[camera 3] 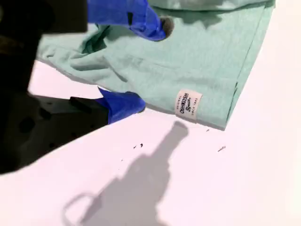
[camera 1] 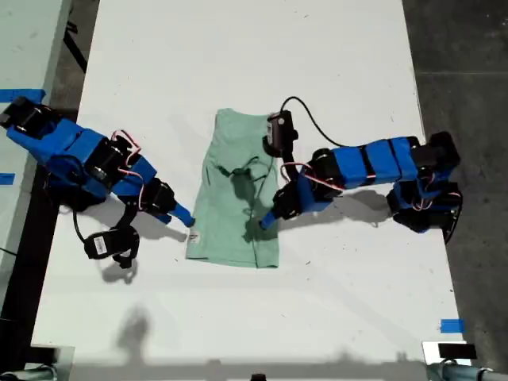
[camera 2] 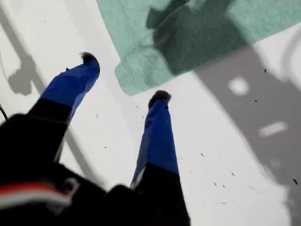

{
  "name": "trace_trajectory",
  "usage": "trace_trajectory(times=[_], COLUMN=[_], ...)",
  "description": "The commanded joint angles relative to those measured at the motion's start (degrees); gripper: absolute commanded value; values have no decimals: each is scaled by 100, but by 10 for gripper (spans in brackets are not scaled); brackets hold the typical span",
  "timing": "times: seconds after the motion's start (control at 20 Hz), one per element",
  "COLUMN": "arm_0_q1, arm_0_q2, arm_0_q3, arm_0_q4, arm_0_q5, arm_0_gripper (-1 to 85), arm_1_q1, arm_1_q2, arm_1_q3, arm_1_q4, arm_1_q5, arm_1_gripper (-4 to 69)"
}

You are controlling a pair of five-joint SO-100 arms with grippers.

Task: Fold tshirt

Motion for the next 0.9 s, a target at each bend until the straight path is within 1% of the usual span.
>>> trace_trajectory(times=[0.0,0.25,0.5,0.7,0.8,0.85], arm_0_q1=[149,308,431,422,378,325], arm_0_q2=[-141,-1310,-2127,-2760,-3085,-3111], arm_0_q3=[62,290,272,264,185,167], arm_0_q4=[-536,-1573,-2232,-2619,-2628,-2593], arm_0_q5=[26,237,308,413,492,633], arm_0_gripper=[225,227,228,222,195,174], arm_1_q1=[-105,-325,-457,-501,-545,-562], arm_1_q2=[-149,-1011,-1811,-2188,-2399,-2505], arm_1_q3=[-413,-606,-896,-905,-923,-932], arm_1_q4=[-79,-492,-1028,-1371,-1485,-1538], arm_1_q5=[35,141,202,281,325,352], arm_1_gripper=[262,263,265,257,247,230])
